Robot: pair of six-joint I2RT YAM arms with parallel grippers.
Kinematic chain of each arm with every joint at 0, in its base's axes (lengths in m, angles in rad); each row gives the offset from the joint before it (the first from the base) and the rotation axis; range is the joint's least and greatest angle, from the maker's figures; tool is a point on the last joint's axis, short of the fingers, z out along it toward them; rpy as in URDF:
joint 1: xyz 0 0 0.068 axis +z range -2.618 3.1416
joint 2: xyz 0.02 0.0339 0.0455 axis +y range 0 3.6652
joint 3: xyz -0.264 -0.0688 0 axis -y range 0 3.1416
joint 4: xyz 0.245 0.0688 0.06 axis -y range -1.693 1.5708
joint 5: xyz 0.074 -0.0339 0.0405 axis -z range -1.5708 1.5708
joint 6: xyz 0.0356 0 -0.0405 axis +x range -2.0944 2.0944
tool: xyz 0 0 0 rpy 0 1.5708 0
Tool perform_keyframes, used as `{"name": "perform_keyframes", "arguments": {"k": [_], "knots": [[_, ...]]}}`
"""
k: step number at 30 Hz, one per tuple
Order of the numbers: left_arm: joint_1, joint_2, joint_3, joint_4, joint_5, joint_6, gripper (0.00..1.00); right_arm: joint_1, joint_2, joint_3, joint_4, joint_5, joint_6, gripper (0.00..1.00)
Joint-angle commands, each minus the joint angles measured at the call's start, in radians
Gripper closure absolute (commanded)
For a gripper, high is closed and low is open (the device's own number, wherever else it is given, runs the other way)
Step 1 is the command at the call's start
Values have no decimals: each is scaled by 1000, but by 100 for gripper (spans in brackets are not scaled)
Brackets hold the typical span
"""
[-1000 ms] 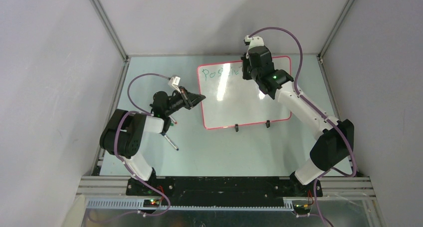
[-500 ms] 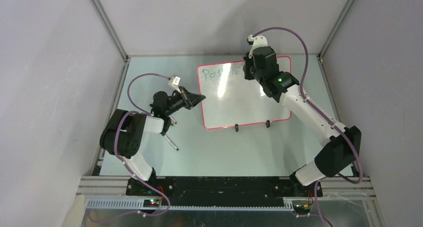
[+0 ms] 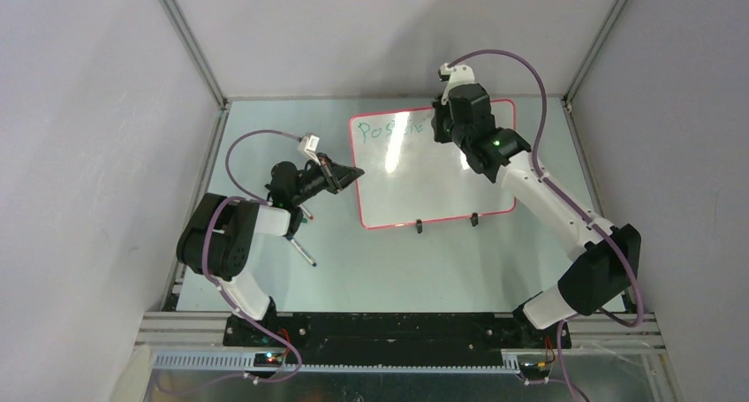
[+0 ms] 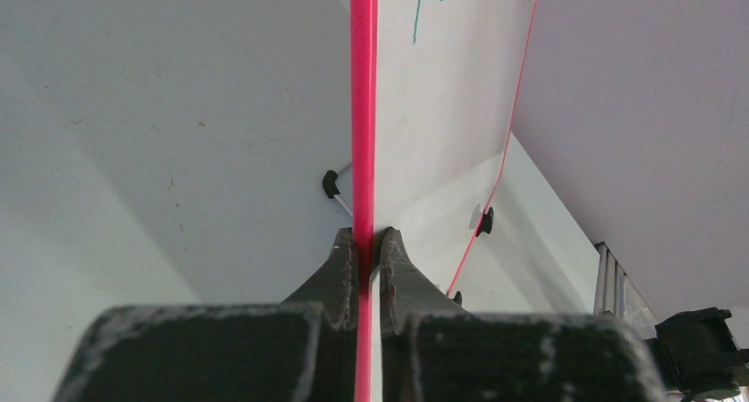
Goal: Write a sentence on the whiteboard
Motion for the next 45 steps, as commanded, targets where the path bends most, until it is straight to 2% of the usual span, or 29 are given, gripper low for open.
{"name": "perform_keyframes", "arguments": {"k": [1,34,45], "knots": [[3,-5,15,-26,-61,61,100,-2,16,0,15,-8,-3,100],[4,-5,18,-35,-63,63,100,-17,64,8,2,-11,-1,100],[4,-9,14,-34,-67,64,100,-17,31,-55,-29,-5,7,100]]}}
